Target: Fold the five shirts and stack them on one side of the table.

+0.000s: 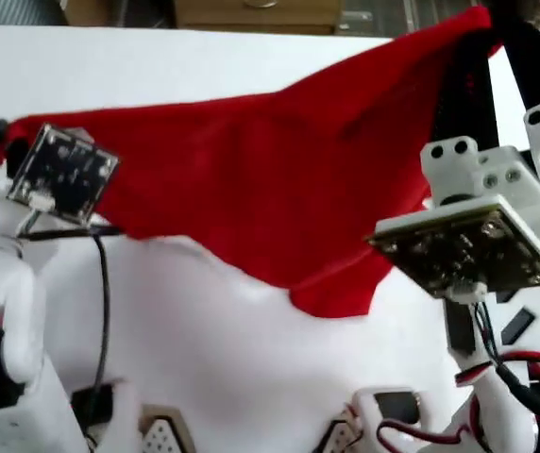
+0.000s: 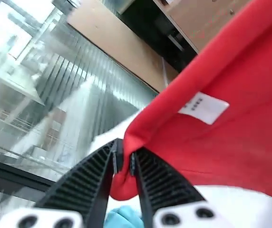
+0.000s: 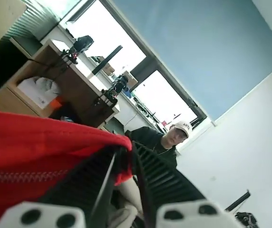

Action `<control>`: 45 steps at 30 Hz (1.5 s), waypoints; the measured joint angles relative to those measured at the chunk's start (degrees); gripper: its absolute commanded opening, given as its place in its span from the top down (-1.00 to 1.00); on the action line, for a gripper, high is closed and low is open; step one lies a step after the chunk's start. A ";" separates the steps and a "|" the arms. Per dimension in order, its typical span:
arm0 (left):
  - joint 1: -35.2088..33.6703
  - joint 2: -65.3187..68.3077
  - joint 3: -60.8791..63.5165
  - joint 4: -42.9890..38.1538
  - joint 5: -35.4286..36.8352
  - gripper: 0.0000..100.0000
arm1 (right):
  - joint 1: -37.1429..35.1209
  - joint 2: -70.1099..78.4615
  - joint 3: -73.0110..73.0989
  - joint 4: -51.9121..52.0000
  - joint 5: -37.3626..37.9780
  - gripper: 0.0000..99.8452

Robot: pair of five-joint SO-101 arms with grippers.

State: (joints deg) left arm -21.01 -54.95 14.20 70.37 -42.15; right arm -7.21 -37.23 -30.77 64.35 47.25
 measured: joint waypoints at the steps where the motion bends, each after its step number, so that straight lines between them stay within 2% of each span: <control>1: 0.00 0.00 2.55 0.00 0.00 0.96 | 0.00 0.53 0.00 0.00 -0.79 0.96; 5: 0.09 0.35 12.66 -2.90 0.00 0.96 | -0.26 3.87 0.70 0.88 -5.01 0.96; 8: 0.09 0.35 16.70 -6.07 0.00 0.96 | -3.34 6.77 4.31 5.19 -6.07 0.96; 12: 0.09 0.35 17.67 -7.65 0.00 0.96 | -10.20 10.11 13.19 13.36 -6.77 0.96; 16: 0.00 1.14 18.64 -9.76 0.00 0.96 | -18.73 11.69 26.90 14.42 -6.77 0.96; 20: -0.09 8.79 21.63 -13.27 0.00 0.96 | -24.00 13.54 43.25 9.05 -6.77 0.96; 28: -7.47 34.37 21.98 -23.56 0.00 0.96 | -25.85 21.45 68.84 -11.78 -6.77 0.96; 33: -9.23 45.45 18.90 -25.85 0.00 0.96 | -27.25 26.20 71.38 -15.56 -6.77 0.93; 36: -9.41 49.14 16.70 -26.02 0.00 0.96 | -27.16 26.46 70.86 -15.38 -6.77 0.71; 39: -9.32 51.52 15.30 -26.20 0.00 0.96 | -27.16 26.55 68.57 -11.34 -6.77 0.53; 42: -9.41 53.19 14.51 -26.20 0.00 0.96 | -27.25 26.55 66.02 -5.27 -5.71 0.52; 45: -9.41 54.33 14.33 -26.20 0.00 0.96 | -27.08 26.55 62.68 1.76 1.58 0.52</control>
State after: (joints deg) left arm -30.42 -0.62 28.53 44.18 -42.15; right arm -34.29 -10.68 31.91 66.11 48.84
